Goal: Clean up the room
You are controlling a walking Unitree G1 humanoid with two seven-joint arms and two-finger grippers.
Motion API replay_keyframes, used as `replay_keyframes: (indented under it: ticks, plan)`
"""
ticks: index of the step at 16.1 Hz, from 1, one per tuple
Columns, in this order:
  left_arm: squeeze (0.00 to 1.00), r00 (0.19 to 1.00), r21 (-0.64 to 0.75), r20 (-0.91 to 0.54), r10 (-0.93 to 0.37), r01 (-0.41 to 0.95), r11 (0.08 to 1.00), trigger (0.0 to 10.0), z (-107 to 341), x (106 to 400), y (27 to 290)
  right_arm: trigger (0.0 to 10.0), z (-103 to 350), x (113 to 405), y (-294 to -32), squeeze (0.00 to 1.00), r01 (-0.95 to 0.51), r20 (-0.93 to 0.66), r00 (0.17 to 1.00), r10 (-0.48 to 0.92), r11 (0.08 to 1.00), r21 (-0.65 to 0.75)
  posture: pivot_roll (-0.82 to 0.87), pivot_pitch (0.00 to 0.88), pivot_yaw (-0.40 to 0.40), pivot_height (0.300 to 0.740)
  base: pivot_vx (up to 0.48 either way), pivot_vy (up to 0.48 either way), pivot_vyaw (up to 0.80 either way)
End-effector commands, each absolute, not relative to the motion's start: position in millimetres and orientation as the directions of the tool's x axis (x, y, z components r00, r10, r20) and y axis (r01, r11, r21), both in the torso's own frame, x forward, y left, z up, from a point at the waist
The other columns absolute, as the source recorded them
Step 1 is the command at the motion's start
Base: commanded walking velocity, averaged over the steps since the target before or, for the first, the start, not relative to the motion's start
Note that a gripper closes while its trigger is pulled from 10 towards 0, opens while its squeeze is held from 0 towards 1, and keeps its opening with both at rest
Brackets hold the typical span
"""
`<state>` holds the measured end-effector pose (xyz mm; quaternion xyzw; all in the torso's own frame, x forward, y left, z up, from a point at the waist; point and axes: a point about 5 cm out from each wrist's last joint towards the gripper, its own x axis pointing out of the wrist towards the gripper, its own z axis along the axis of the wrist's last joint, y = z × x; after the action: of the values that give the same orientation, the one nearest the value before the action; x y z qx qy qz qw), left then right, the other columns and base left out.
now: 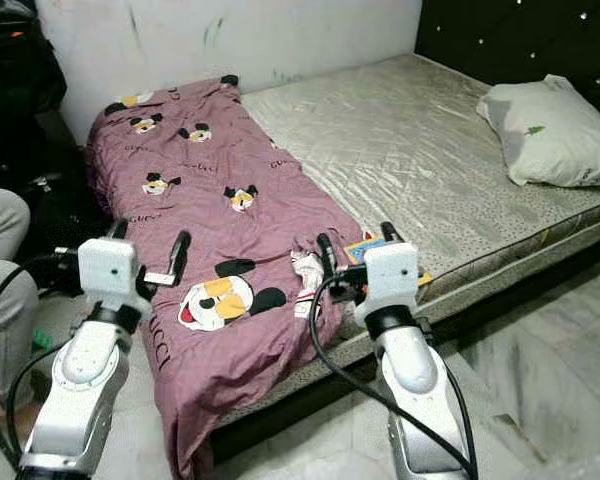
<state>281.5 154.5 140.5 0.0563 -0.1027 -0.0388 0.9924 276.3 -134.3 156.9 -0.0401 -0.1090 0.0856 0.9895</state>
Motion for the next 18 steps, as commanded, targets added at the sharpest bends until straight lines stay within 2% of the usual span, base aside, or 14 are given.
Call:
replay_keyframes:
  ticks: [1,5,7,11,18]
  plan:
    - [0.00,0.975,0.120,0.210,-0.075,0.051,0.992,10.0,144.8,280.7,156.6,10.0,159.6,279.9,-133.5,0.00,-0.149,0.208,0.965,0.162,0.986,-0.077,-0.10,0.000,0.057,0.740,0.000,0.000,0.00]
    - [0.00,0.978,0.110,0.190,-0.091,0.071,0.991,10.0,141.9,276.3,151.3,10.0,152.2,279.2,-136.2,0.00,-0.106,0.176,0.978,0.110,0.994,-0.029,-0.11,0.000,0.069,0.740,0.000,0.000,0.00]
    - [0.00,0.981,0.099,0.174,-0.089,0.072,0.992,10.0,138.9,279.4,152.0,10.0,151.0,278.4,-129.0,0.00,-0.114,0.171,0.978,0.116,0.993,-0.023,-0.13,0.000,0.074,0.740,0.000,0.000,0.00]
    - [0.00,0.980,0.085,0.161,-0.118,0.105,0.991,10.0,138.8,277.8,143.2,10.0,147.6,278.5,-122.4,0.00,-0.119,0.164,0.979,0.122,0.993,-0.026,-0.12,0.000,0.083,0.740,0.000,0.000,0.74]
    - [0.00,0.982,0.089,0.148,-0.117,0.105,0.991,10.0,136.6,274.7,143.7,10.0,146.7,280.6,-127.2,0.00,-0.129,0.149,0.980,0.135,0.990,-0.048,-0.12,0.000,0.064,0.740,0.000,0.000,0.80]
